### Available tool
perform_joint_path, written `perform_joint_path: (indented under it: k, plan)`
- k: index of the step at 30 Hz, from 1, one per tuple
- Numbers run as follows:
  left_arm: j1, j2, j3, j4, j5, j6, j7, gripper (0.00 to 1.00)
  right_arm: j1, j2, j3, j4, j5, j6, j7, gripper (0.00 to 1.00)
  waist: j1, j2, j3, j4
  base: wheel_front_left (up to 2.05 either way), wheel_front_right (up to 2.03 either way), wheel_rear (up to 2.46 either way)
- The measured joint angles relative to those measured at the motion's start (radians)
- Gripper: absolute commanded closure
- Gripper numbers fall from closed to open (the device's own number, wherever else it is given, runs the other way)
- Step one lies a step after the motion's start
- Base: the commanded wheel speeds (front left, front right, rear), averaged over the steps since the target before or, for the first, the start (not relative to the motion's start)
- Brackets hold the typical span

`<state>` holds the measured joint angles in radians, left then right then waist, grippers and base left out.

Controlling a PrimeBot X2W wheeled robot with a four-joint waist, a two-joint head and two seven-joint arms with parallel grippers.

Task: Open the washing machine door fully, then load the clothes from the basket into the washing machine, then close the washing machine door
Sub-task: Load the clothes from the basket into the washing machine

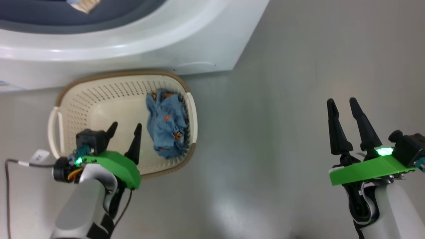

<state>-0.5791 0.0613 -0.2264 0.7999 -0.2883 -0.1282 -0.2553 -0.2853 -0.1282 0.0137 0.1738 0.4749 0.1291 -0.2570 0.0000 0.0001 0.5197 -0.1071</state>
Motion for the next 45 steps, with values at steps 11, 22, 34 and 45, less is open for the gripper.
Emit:
perform_joint_path:
  k: [11, 22, 34, 45]
  plan:
    - [-0.249, 0.069, -0.213, 0.254, -0.159, 0.0, 0.0, 0.0, -0.079, 0.033, 0.043, -0.008, 0.002, 0.0, 0.0, 0.0, 0.0, 0.0, 0.165, -0.07, 0.0, 0.0, 0.0]
    - [-0.353, 0.143, -0.482, 0.287, -0.379, 0.0, 0.095, 0.0, -0.119, 0.059, 0.082, -0.017, 0.004, 0.0, 0.0, 0.0, 0.0, 0.0, 0.288, -0.147, 0.0, 0.0, 0.0]
    - [-0.409, 0.224, -0.699, 0.225, -0.609, 0.0, 0.133, 0.67, -0.131, 0.066, 0.099, -0.031, 0.011, 0.0, 0.0, 0.0, 0.0, 0.0, 0.347, -0.204, 0.0, 0.0, 0.0]
    - [-0.41, 0.237, -0.819, 0.221, -0.782, 0.0, 0.058, 1.0, -0.127, 0.069, 0.07, -0.032, 0.011, 0.0, 0.0, 0.0, 0.0, 0.0, 0.301, -0.198, 0.0, 0.0, 0.0]
